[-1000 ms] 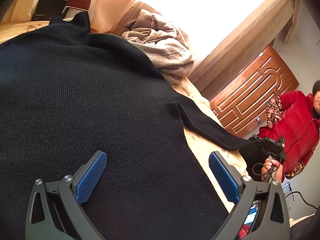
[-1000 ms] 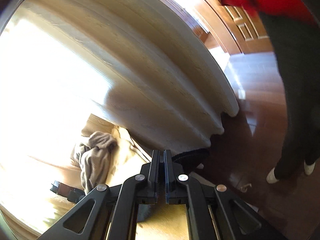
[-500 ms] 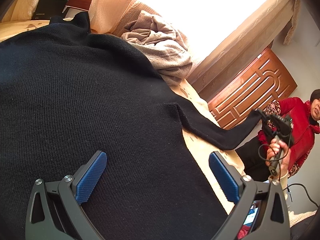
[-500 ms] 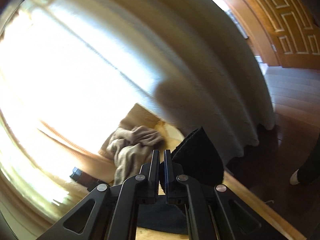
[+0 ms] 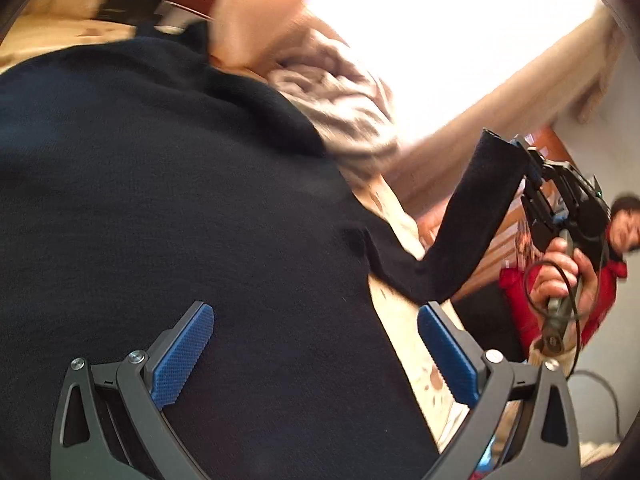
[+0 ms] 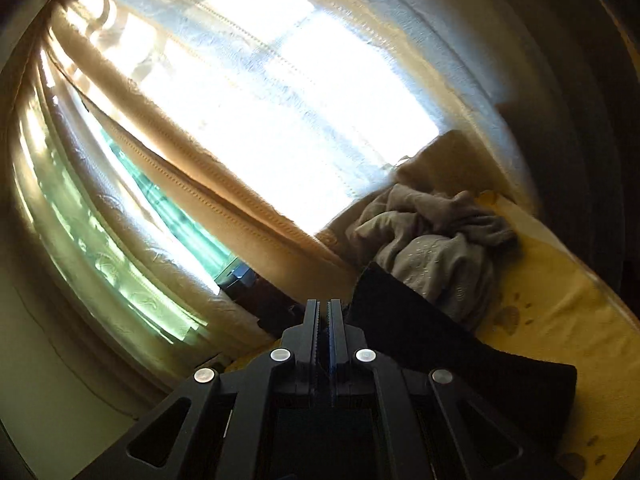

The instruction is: Fold clothes

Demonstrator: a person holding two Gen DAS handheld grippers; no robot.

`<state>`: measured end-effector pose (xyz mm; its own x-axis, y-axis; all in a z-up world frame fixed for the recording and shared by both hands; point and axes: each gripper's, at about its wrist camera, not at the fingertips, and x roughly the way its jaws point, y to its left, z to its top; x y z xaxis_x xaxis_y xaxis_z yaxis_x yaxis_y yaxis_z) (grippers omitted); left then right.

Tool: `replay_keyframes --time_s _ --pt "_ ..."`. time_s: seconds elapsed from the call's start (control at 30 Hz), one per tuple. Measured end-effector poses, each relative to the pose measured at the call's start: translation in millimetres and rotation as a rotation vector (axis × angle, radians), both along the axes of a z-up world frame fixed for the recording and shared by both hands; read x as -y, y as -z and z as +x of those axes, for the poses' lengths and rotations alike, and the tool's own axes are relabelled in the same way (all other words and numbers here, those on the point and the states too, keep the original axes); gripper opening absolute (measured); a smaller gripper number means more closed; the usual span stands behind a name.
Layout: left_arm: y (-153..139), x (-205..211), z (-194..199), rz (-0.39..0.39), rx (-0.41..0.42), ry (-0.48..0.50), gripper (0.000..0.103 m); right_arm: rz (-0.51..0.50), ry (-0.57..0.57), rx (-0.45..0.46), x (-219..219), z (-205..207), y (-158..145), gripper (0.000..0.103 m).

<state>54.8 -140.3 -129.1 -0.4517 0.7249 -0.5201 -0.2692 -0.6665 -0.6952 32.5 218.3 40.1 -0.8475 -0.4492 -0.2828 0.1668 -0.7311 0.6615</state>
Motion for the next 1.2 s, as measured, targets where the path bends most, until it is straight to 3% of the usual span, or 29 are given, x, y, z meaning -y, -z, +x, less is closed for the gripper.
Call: replay_keyframes --time_s 0.2,0.43,0.57,0.73,0.83,0.87,0.9,0.93,0.97,1.2 --pt "-9.5 81.3 -2.5 0.122 0.006 -0.267 0.102 0.005 -0.243 0.025 111.8 -42.7 8.9 0.004" --pt "-11.8 157.1 12.1 0.264 0.016 -0.527 0.102 0.112 -0.479 0.134 225.2 -52.6 66.3 0.004" --pt "-7.4 169.2 12.4 0.317 0.040 -0.538 0.102 0.138 -0.575 0.269 254.4 -60.6 114.4 0.005" --pt "-3.9 156.1 5.6 0.353 0.042 -0.425 0.102 0.176 -0.576 0.370 250.5 -65.3 146.7 0.009" --pt "4.6 138.3 -3.5 0.387 0.089 -0.370 0.102 0.140 -0.520 0.337 220.3 -59.5 139.6 0.021" --pt "8.9 134.2 -5.2 0.394 0.111 -0.357 0.102 0.125 -0.489 0.319 207.6 -55.6 136.0 0.047" --pt "12.8 130.7 -5.2 0.397 0.134 -0.347 0.102 0.110 -0.458 0.300 194.8 -51.7 132.4 0.083" --pt "15.6 127.5 -5.4 0.395 0.151 -0.338 0.102 0.096 -0.418 0.279 181.2 -46.1 129.9 0.094" --pt "15.3 125.0 -5.4 0.381 0.150 -0.333 0.102 0.082 -0.375 0.256 167.2 -39.8 127.9 0.098" --pt "11.2 107.0 -9.1 0.352 0.172 -0.244 0.102 0.091 -0.209 0.121 110.0 -6.7 140.5 0.098"
